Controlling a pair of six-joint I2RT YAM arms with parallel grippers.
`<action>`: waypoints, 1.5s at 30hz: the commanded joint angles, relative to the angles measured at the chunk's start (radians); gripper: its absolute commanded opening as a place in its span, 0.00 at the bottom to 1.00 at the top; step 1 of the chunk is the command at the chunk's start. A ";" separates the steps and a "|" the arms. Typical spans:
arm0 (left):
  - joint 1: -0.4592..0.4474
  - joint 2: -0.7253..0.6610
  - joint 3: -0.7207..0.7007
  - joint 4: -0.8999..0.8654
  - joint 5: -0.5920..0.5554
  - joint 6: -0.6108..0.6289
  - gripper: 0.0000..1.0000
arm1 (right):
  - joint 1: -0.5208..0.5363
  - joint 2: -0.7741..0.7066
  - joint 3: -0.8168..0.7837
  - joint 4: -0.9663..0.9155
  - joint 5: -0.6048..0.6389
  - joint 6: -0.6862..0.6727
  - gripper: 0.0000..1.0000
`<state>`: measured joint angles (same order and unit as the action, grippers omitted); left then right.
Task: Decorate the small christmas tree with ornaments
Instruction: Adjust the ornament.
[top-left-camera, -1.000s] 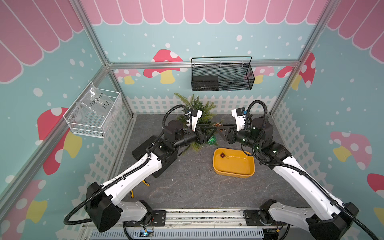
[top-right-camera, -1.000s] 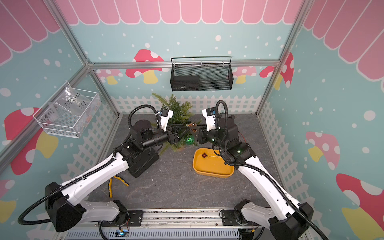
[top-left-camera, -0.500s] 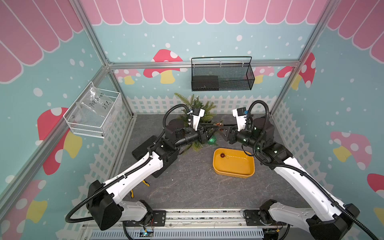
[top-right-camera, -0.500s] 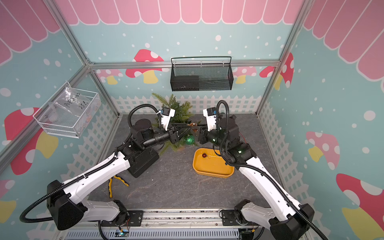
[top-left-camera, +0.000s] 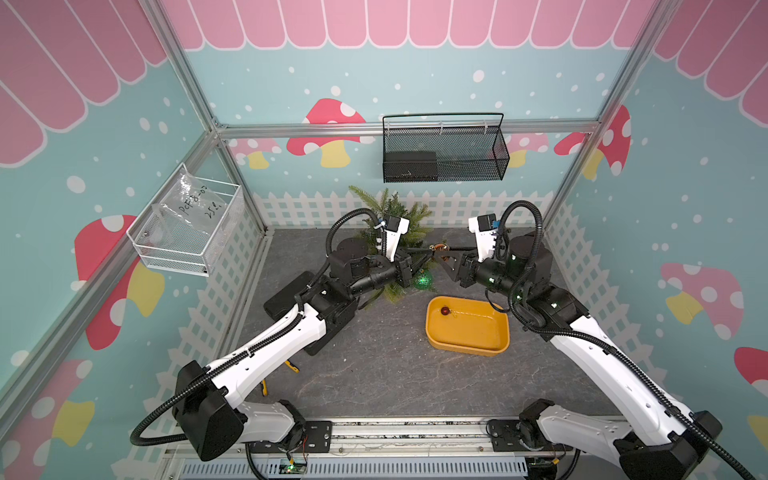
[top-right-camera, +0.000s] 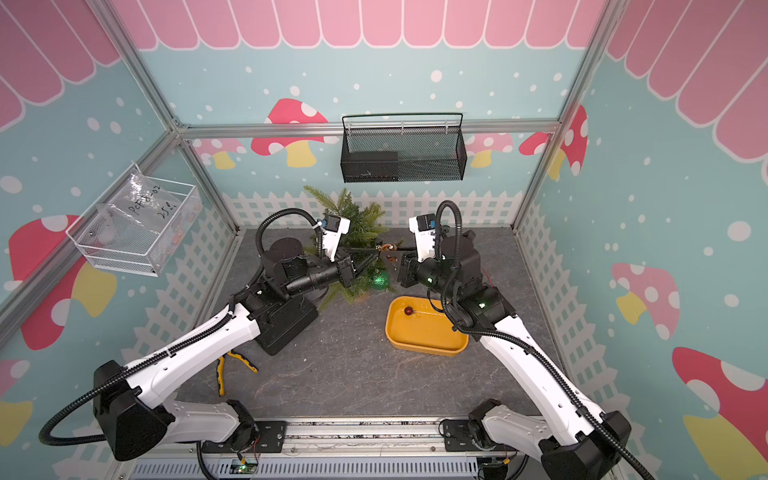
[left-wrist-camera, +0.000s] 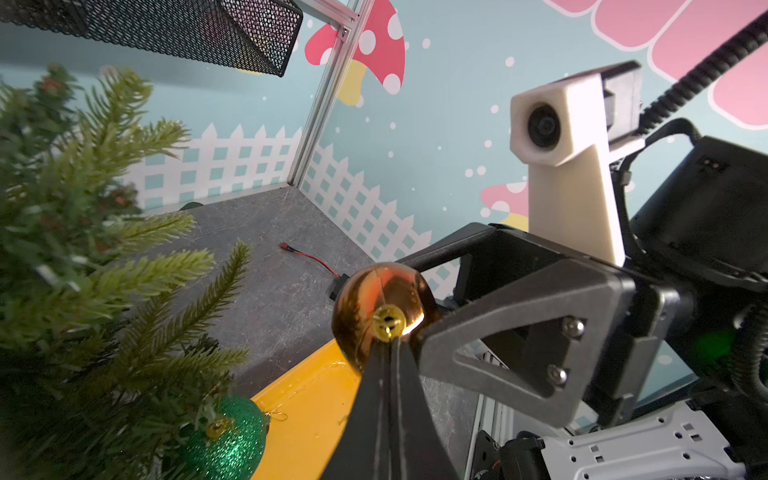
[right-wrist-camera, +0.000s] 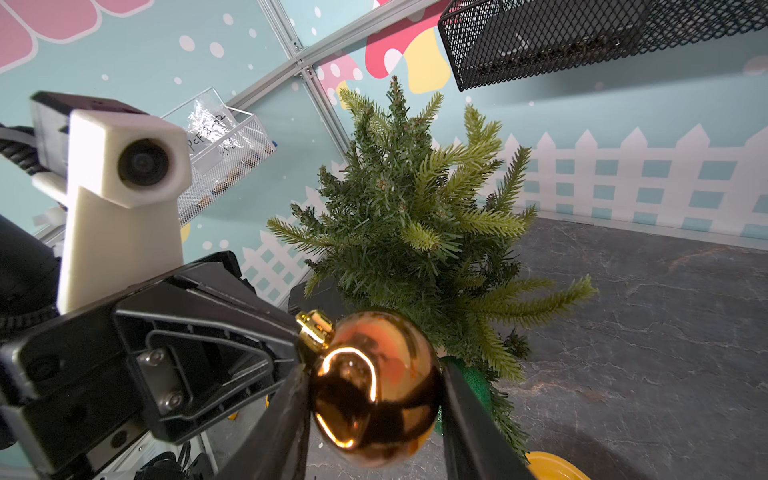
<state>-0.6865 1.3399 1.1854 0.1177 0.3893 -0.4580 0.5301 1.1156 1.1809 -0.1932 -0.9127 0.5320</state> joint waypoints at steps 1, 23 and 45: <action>0.004 -0.023 -0.005 -0.053 -0.029 0.029 0.00 | 0.010 -0.021 0.011 0.057 -0.037 -0.006 0.38; 0.033 -0.071 -0.020 -0.086 -0.077 0.054 0.00 | 0.010 0.012 0.018 0.060 -0.026 -0.007 0.38; 0.047 -0.048 0.057 -0.153 -0.107 0.088 0.00 | 0.008 0.080 0.077 0.071 0.041 -0.006 0.38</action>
<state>-0.6472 1.2808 1.1923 0.0025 0.2928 -0.3973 0.5320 1.1881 1.2263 -0.1642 -0.8974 0.5316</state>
